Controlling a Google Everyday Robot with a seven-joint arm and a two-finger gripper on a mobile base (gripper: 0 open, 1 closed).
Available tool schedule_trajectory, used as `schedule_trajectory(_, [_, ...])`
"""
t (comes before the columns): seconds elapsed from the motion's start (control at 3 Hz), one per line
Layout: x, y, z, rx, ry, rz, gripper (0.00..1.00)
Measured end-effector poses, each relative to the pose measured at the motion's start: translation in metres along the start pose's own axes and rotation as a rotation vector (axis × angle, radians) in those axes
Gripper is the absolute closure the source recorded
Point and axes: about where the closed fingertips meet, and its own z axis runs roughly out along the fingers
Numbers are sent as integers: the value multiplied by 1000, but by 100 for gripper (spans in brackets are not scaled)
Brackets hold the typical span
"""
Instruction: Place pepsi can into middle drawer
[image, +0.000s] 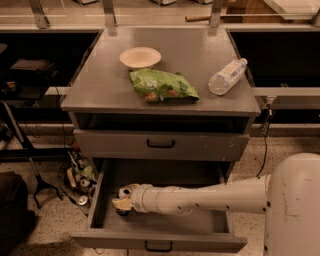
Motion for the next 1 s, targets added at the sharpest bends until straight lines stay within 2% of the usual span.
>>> schedule_trajectory(0.33, [1, 1, -1, -7, -15, -7, 4])
schedule_trajectory(1.0, [-6, -1, -16, -9, -64, -39, 0])
